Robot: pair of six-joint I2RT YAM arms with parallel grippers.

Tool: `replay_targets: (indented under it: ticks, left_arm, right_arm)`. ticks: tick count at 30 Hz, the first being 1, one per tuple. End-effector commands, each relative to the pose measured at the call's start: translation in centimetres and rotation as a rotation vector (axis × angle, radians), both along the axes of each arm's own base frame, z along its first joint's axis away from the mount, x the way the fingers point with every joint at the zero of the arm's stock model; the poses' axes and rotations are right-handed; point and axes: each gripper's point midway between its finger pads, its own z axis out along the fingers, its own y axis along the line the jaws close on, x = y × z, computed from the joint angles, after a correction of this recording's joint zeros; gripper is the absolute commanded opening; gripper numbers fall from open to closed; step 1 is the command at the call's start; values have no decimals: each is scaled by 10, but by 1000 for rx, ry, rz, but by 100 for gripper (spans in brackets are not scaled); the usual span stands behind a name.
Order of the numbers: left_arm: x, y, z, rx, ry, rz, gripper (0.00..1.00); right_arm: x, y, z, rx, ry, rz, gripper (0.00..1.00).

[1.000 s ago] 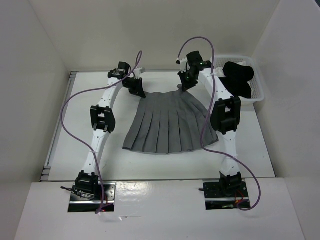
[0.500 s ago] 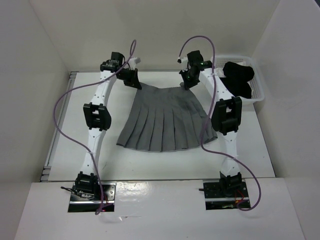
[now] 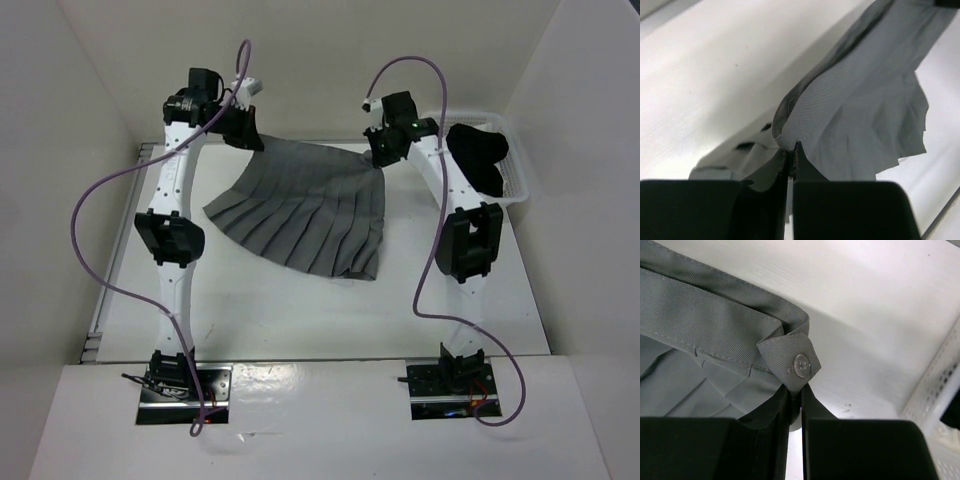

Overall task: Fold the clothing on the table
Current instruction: Fold the skirt

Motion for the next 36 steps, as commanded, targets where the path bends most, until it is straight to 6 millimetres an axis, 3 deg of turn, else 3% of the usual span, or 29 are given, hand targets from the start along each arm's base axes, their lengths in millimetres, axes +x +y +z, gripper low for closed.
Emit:
replay_targets:
  ticks: [1,6,7,8,10,12,14,17,18,19,21,24,27,29,32,35,36]
  left_arm:
    - [-17,11,-10,62,56,-5,0]
    - [-29,11,-16,67,97,-29,0]
    - [-30,11,-14,72,92,-35,0]
    - [-29,16,-14,71,92,-26,0]
    - [-30,16,-8,70,77,-25,0]
    - [-32,17,-14,79,98,-20,0]
    - [-31,17,-6,76,52,-19,0]
    - [-39,24,-20,123,-12,47,0]
    - [-52,23,3,122,-85,73,0]
    - [-57,26,-25,134,-63,93,0]
    - [-65,31,-28,136,-53,102,0]
    - [-85,36,-53,138,29,84,0]
    - [-91,52,-77,167,48,128,0]
    - [-93,59,-82,168,63,142,0]
    - [-91,67,-105,153,125,150,0]
    - [-88,71,-116,154,144,158,0]
    - [-83,71,-110,152,122,160,0]
  right_arm:
    - [-6,-13,53,3,-160,-35,0]
    - [-40,-29,53,-29,-191,-41,0]
    - [-48,-31,42,-44,-172,-32,0]
    - [-54,-33,52,-47,-199,-24,0]
    - [-63,-40,44,-67,-191,-41,0]
    - [-68,-42,51,-69,-217,-34,0]
    - [-76,-46,41,-89,-203,-34,0]
    - [-84,-51,31,-107,-188,-34,0]
    - [-90,-52,32,-107,-188,-34,0]
    - [-89,-53,29,-115,-190,-26,0]
    - [-93,-52,33,-106,-198,-20,0]
    - [-101,-50,27,-108,-178,16,0]
    - [-113,-43,24,-86,-157,76,0]
    - [-118,-41,22,-82,-147,101,0]
    - [-122,-38,24,-72,-145,123,0]
    - [-125,-37,24,-66,-144,130,0]
    - [-125,-37,24,-66,-144,130,0]
